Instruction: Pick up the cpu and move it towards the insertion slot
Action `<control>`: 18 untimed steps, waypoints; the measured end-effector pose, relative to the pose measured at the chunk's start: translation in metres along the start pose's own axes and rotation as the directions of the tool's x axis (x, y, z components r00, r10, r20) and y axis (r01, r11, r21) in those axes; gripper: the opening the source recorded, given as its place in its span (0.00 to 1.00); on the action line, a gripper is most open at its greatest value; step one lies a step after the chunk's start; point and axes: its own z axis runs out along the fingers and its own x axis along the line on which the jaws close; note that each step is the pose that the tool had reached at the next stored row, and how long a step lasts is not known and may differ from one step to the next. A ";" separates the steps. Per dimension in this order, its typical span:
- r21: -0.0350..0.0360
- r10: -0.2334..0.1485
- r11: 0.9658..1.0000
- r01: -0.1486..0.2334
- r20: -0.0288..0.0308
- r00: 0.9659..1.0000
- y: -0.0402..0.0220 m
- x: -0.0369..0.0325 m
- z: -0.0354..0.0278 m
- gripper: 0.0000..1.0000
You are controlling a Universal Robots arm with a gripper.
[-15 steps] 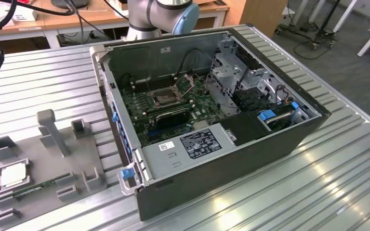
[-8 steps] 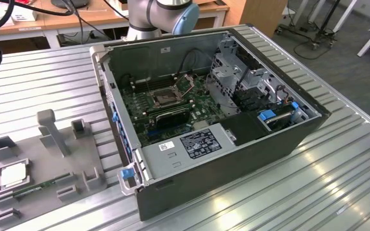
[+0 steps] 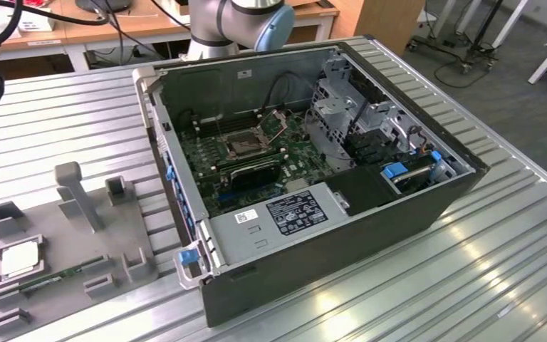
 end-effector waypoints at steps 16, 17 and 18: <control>0.000 0.000 1.000 0.000 0.000 1.000 -0.0003 0.0000 0.0085 0.11; 0.000 0.000 1.000 0.000 0.000 1.000 -0.0003 0.0000 0.0087 0.11; 0.000 0.000 1.000 0.000 0.000 1.000 -0.0003 0.0000 0.0089 0.11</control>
